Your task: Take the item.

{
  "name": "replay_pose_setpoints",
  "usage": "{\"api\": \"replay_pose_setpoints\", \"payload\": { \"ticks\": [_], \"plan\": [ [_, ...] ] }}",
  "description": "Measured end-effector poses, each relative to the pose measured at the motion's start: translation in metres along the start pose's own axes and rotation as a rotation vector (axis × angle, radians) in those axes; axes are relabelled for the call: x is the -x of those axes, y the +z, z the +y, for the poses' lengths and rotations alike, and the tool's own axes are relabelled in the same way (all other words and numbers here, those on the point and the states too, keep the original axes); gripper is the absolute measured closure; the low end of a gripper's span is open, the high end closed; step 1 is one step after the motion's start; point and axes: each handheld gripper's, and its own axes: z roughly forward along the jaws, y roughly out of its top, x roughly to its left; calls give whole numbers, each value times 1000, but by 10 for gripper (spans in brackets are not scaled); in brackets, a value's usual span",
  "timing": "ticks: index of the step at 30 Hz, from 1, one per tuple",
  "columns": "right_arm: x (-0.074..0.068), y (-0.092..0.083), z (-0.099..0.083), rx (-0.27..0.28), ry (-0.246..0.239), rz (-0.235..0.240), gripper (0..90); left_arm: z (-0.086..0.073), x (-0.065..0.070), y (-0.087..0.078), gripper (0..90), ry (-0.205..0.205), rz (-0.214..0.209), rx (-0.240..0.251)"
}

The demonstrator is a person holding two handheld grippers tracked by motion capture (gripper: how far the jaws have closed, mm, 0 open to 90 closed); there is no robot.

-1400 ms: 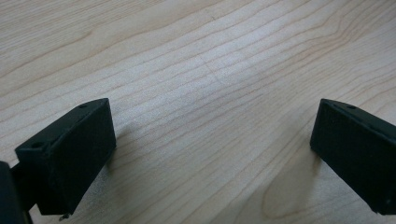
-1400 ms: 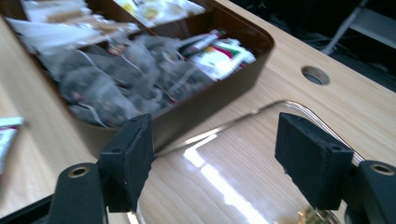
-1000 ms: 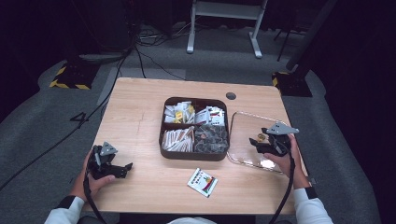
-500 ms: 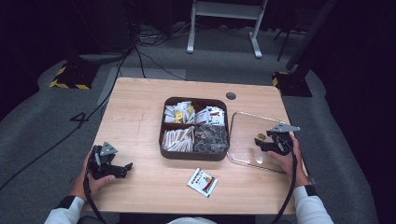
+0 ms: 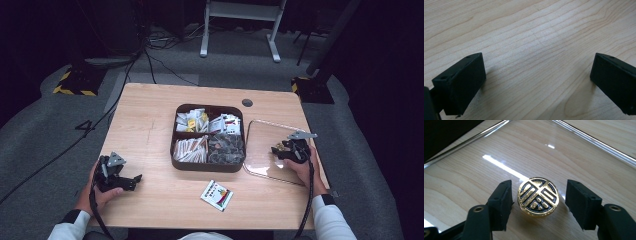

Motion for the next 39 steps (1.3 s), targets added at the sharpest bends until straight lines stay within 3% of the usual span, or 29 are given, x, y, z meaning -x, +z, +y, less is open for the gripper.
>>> {"api": "replay_pose_setpoints", "payload": {
  "ticks": [3, 5, 11, 39],
  "plan": [
    [2, 1, 0, 0, 24, 16, 417, 0, 0, 0, 4, 0, 0, 0],
    [5, 0, 0, 3, 57, 20, 483, 0, 0, 0, 4, 0, 0, 0],
    [3, -2, 0, 7, 40, 37, 587, 0, 0, 0, 4, 0, 0, 0],
    [4, -8, -3, 17, 29, 9, 594, 0, -1, 0, 3, 7, -5, -1]
  ]
}}
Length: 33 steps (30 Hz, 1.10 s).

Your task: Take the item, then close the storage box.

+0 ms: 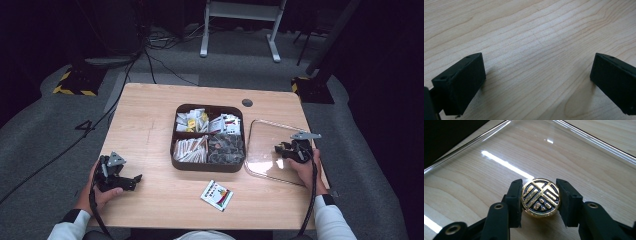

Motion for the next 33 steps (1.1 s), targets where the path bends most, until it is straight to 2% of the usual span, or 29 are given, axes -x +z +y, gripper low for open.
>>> {"api": "replay_pose_setpoints", "payload": {
  "ticks": [19, 26, 33],
  "plan": [
    [2, -14, 8, 37, -10, -18, 594, 0, 0, 0, 3, 0, 0, 0],
    [5, -24, 12, 58, -10, -34, 594, 0, 0, 0, 3, 0, 0, 0],
    [9, -38, 25, 87, -17, -54, 595, -1, 1, 0, 5, -10, 10, 4]
  ]
}}
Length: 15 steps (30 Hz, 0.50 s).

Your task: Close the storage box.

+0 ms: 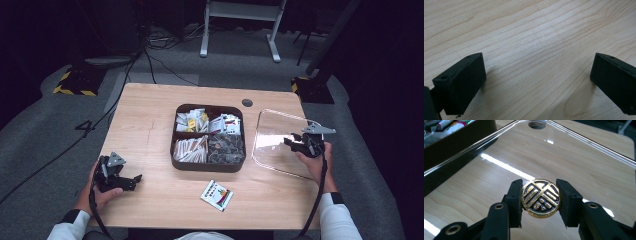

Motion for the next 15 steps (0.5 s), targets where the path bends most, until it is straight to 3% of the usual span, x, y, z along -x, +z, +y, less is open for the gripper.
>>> {"api": "replay_pose_setpoints", "payload": {
  "ticks": [15],
  "plan": [
    [-9, -10, 27, 35, -30, 9, 594, 0, 0, 0, 5, 1, 2, -1]
  ]
}}
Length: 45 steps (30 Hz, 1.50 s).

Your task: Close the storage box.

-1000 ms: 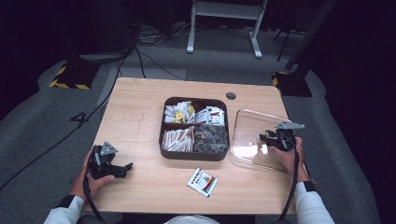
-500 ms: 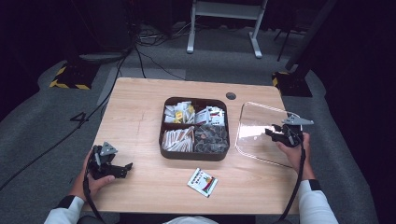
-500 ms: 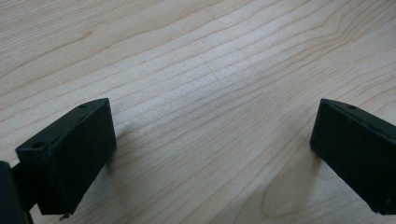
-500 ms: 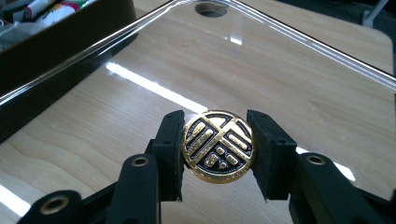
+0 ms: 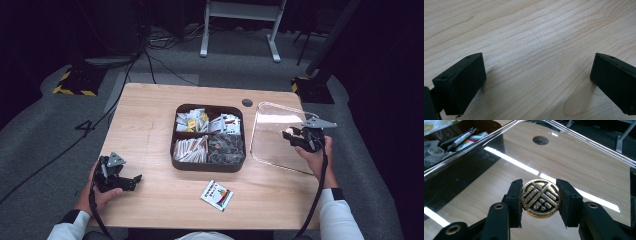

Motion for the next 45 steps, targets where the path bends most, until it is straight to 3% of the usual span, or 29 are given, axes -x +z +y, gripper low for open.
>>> {"api": "replay_pose_setpoints", "payload": {
  "ticks": [11, 45],
  "plan": [
    [-25, 3, 27, 17, -42, 39, 594, 0, 0, 0, 5, 1, 1, 2],
    [-116, 63, 71, -13, -134, 164, 594, 0, 0, 0, 5, 1, 1, 2]
  ]
}}
